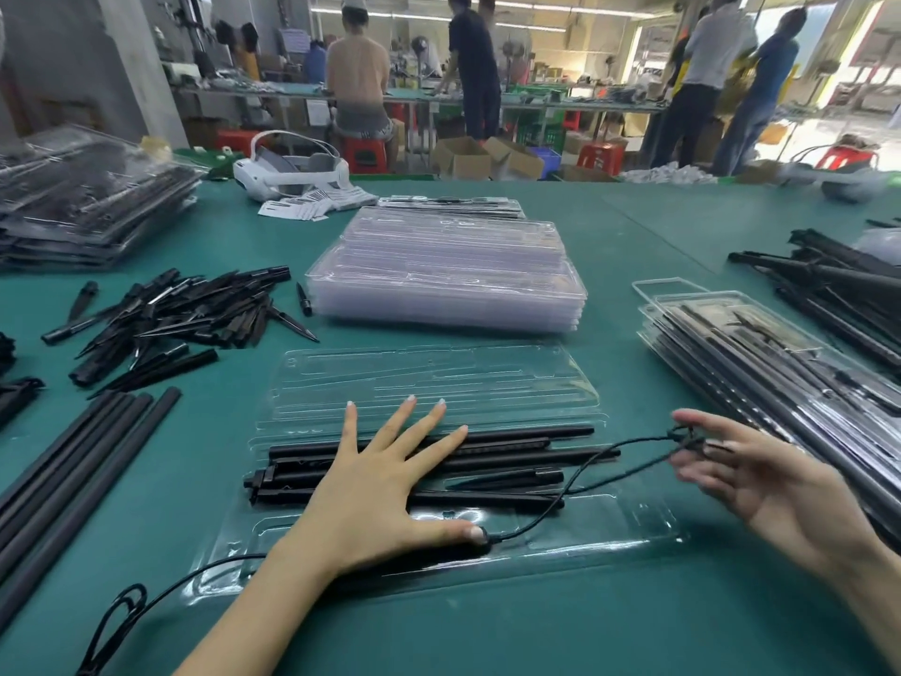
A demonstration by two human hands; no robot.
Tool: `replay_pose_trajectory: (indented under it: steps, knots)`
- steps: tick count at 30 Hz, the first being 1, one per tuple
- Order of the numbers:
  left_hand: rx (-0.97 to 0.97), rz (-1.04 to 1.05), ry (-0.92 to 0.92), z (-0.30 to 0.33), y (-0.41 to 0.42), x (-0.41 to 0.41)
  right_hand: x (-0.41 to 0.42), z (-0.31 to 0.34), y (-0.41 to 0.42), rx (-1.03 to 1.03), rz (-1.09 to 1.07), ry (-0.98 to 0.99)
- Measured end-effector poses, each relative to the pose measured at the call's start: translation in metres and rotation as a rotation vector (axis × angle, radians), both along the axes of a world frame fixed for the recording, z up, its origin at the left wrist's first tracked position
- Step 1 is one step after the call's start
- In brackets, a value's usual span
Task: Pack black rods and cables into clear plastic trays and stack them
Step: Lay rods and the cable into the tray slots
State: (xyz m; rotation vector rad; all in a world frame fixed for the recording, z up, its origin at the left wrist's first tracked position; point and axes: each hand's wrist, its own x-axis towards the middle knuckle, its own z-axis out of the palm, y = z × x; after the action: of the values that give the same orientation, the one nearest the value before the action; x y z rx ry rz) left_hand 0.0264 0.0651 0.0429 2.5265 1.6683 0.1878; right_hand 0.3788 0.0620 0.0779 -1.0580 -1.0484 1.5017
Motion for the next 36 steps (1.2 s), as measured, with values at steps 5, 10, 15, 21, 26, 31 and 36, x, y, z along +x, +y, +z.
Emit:
replay_pose_trajectory:
  steps: [5, 10, 15, 21, 26, 31, 36]
  knots:
    - [0.003, 0.000, 0.000, 0.000, 0.000, 0.000, -0.001, -0.003, -0.005, 0.216, -0.058, -0.409]
    - [0.036, -0.070, -0.005, 0.003, -0.002, 0.000, 0.000, -0.006, 0.001, 0.417, -0.144, -0.598]
    - [0.004, -0.351, -0.027, 0.008, -0.002, 0.005, -0.013, -0.015, 0.005, 0.244, -0.068, -0.190]
    - [-0.055, -0.322, -0.038, 0.007, -0.003, 0.006, -0.029, -0.013, 0.010, 0.284, -0.182, -0.421]
    - [-0.050, -0.313, -0.051, 0.007, -0.004, 0.006, -0.041, -0.020, 0.014, 0.444, -0.192, -0.759]
    - [-0.044, -0.308, -0.076, 0.006, -0.004, 0.006, -0.048, -0.021, 0.025, 0.867, -0.403, -1.082]
    - [-0.034, -0.296, -0.056, 0.004, -0.004, 0.006, -0.052, -0.021, 0.044, 1.149, -0.335, -1.118]
